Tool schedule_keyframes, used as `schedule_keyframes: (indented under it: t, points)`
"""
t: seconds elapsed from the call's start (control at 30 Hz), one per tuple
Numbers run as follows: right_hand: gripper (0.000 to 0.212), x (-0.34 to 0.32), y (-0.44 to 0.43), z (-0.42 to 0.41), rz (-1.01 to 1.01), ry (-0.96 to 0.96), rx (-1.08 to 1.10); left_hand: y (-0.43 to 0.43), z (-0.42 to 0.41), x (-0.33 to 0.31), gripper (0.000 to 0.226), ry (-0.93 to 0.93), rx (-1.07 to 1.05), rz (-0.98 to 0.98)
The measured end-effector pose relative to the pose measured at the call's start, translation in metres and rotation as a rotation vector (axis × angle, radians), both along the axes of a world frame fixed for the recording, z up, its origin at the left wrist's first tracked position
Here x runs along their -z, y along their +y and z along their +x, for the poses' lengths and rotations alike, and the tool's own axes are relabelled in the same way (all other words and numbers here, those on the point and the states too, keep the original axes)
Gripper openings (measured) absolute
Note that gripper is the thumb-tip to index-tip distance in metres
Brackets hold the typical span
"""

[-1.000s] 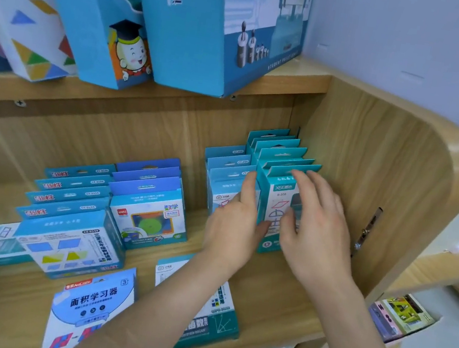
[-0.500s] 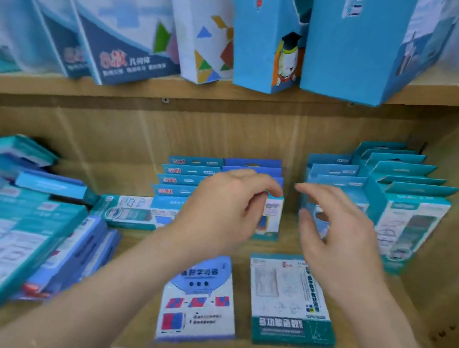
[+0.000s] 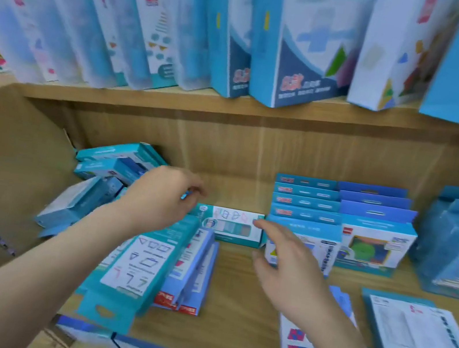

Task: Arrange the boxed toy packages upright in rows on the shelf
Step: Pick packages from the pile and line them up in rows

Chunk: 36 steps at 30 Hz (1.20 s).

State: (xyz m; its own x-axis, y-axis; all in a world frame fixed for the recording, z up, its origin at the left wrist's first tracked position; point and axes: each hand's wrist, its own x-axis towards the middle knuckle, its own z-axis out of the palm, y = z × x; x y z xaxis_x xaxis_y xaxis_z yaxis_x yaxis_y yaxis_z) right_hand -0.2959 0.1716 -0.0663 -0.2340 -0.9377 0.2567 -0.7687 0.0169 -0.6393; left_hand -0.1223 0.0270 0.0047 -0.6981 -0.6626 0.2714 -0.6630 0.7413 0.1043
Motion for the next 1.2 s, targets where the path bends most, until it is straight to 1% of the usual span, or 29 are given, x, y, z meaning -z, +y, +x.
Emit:
schedule_keyframes:
  t: [0.1,0.17,0.23,0.3,0.33,0.4,0.47,0.53,0.6,0.63,0.67,0.73,0.83,0.93,1.0,1.1,1.13,1.17,1.2]
  points:
    - [0.054,0.010,-0.025,0.026,0.125,-0.063,-0.008,-0.017,0.025,0.010,0.019,-0.082,0.025,0.057]
    - [0.057,0.015,-0.045,0.035,0.218,-0.194,0.004,-0.020,0.034,0.017,0.027,-0.133,0.084,0.132]
    - [0.058,0.022,-0.069,0.038,0.310,-0.351,0.053,-0.016,0.038,0.028,0.051,-0.221,0.174,0.191]
    - [0.061,0.030,-0.087,0.039,0.351,-0.398,0.123,-0.013,0.041,0.040,0.075,-0.335,0.240,0.190]
    - [0.063,0.036,-0.093,0.039,0.355,-0.391,0.159,-0.014,0.043,0.046,0.080,-0.393,0.240,0.194]
    - [0.066,0.045,-0.100,0.043,0.365,-0.330,0.220,-0.020,0.049,0.059,0.079,-0.443,0.215,0.242]
    - [0.071,0.052,-0.102,0.048,0.405,-0.252,0.266,-0.027,0.055,0.064,0.075,-0.361,0.222,0.257]
    - [0.072,0.055,-0.105,0.050,0.434,-0.202,0.310,-0.035,0.055,0.059,0.069,-0.233,0.251,0.188]
    - [0.072,0.053,-0.109,0.050,0.441,-0.177,0.321,-0.046,0.048,0.050,0.054,-0.082,0.272,0.074]
    - [0.071,0.052,-0.111,0.050,0.436,-0.175,0.322,-0.052,0.041,0.046,0.044,-0.041,0.275,0.020]
    - [0.070,0.051,-0.111,0.050,0.427,-0.181,0.323,-0.057,0.030,0.041,0.034,-0.056,0.274,-0.002]
    - [0.066,0.048,-0.108,0.049,0.408,-0.208,0.321,-0.062,0.000,0.035,0.027,-0.190,0.285,0.022]
    - [0.062,0.045,-0.094,0.051,0.394,-0.216,0.297,-0.063,-0.055,0.037,0.030,-0.479,0.354,0.102]
    - [0.059,0.048,-0.077,0.054,0.352,-0.153,0.313,-0.062,-0.097,0.056,0.034,-0.715,0.429,0.048]
    - [0.064,0.052,-0.071,0.053,0.346,-0.177,0.352,-0.064,-0.115,0.074,0.044,-0.852,0.430,-0.010]
    - [0.072,0.057,-0.069,0.051,0.356,-0.266,0.379,-0.065,-0.127,0.088,0.075,-0.963,0.444,-0.127]
    - [0.073,0.058,-0.068,0.051,0.360,-0.281,0.383,-0.064,-0.129,0.088,0.081,-0.977,0.452,-0.169]
    - [0.074,0.059,-0.068,0.050,0.364,-0.294,0.389,-0.064,-0.129,0.086,0.079,-0.975,0.464,-0.205]
    - [0.073,0.060,-0.069,0.050,0.364,-0.313,0.398,-0.063,-0.129,0.083,0.072,-0.969,0.481,-0.239]
